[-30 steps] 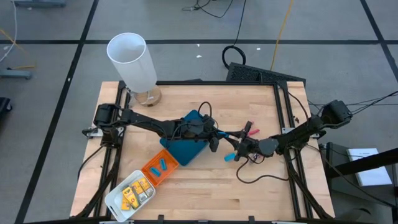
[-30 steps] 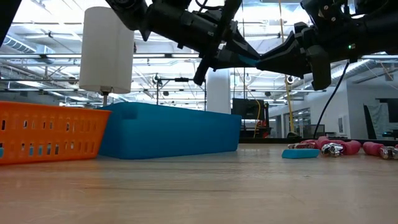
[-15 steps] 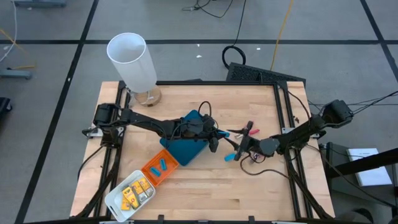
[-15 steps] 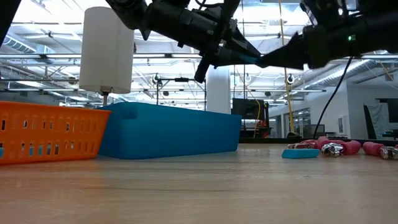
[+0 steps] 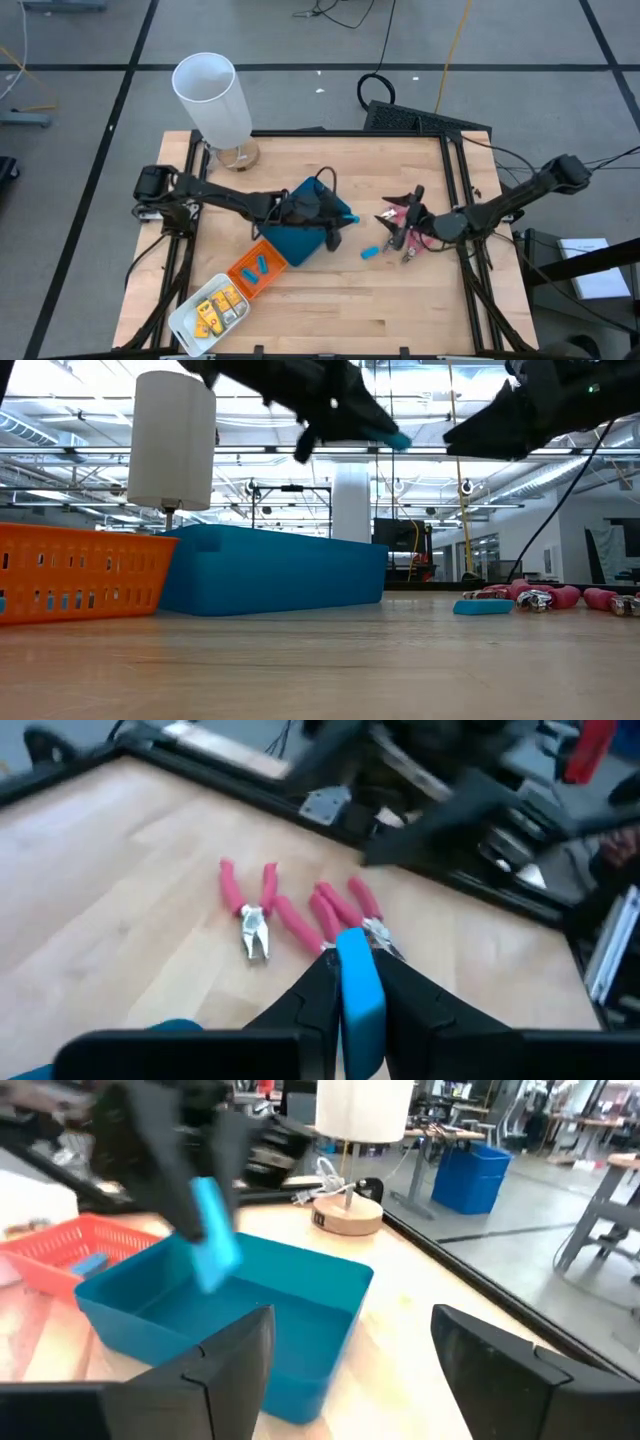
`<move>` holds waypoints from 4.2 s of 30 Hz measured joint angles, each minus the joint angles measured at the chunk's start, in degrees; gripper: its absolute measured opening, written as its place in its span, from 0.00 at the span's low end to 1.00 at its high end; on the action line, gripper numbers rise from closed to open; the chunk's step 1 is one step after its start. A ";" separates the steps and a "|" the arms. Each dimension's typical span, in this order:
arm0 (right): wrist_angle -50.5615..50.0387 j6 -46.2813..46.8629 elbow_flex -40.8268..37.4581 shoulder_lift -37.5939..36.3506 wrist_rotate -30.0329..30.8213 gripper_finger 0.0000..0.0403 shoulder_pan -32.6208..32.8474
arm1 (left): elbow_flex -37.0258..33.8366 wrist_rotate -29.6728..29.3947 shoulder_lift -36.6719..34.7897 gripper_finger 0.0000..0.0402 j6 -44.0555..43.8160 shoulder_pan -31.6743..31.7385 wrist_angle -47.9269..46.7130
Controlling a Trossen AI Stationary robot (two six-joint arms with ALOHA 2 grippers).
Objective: Pick & Place School Supplies
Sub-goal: Put the blue eraser into the orange bin
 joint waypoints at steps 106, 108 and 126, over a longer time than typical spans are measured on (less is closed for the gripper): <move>2.22 3.43 -3.62 20.86 -40.52 0.62 -6.14 | -32.15 -27.12 -39.37 0.58 -12.74 -29.91 -5.02; -0.12 1.80 -2.20 22.19 -41.89 0.62 -6.79 | -32.15 -27.11 -39.35 0.58 -10.77 -28.77 -3.54; -3.10 -0.11 -0.35 29.78 -43.46 0.51 -7.62 | -32.15 -26.50 -39.11 0.58 -9.67 -21.51 -5.99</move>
